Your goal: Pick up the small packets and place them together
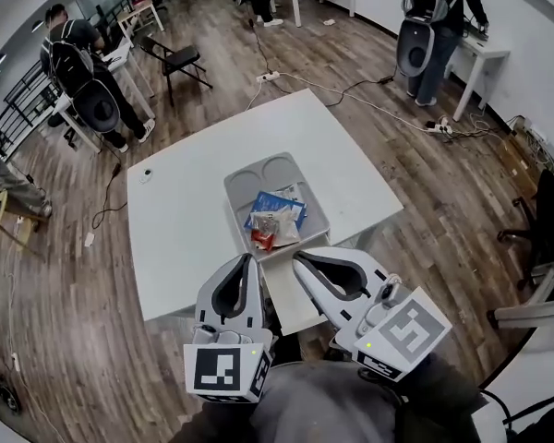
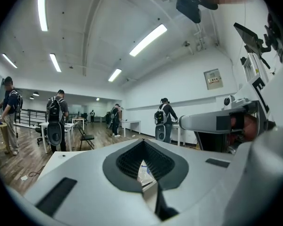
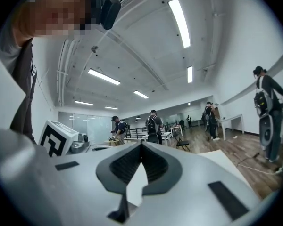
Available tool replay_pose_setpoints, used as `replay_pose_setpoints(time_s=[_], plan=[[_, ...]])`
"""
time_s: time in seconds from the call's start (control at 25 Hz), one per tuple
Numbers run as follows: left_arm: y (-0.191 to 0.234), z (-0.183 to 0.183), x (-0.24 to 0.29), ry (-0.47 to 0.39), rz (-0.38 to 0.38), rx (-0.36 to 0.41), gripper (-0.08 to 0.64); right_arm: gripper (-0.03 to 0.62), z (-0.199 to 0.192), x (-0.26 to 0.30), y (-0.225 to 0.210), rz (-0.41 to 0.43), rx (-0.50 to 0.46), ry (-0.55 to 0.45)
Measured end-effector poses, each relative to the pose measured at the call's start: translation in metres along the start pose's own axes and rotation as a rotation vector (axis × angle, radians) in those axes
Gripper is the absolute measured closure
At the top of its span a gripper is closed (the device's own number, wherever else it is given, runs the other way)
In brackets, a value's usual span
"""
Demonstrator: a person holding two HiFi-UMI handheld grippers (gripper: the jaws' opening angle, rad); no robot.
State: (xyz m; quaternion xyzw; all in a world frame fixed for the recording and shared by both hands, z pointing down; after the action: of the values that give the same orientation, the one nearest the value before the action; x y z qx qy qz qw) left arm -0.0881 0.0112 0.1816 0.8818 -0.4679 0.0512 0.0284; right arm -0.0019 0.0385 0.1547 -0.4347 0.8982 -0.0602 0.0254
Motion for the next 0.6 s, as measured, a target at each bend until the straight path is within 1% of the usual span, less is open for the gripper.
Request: replay_pose_setpoints(time_s=[0.28,0.44,0.6], plan=[[-0.007,0.009,0.001,-0.047,0.008,0.036,0.56,0.588,-0.005,-0.001,-0.002,-0.008,0.001,-0.004],[-0.012,0.012,0.009,-0.054,0.009,0.047,0.56,0.588,-0.006,-0.004,-0.009,-0.016,-0.002,-0.015],[-0.013,0.007,0.018,-0.055,0.018,0.052,0.56,0.588,-0.017,-0.003,-0.017,-0.021,-0.01,-0.009]])
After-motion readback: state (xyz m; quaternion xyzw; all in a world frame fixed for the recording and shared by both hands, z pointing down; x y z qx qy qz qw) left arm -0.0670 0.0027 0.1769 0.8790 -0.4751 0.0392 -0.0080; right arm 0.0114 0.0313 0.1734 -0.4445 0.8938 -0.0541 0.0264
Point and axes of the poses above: the fingertips, and each gripper's own axes: x forward along the fingers, y to its left, z out of its top, the point moved 2 cm from there along -x, backward along the fingers, and after that the axes turned 5 degrees about -z, right-handed, at the moved point
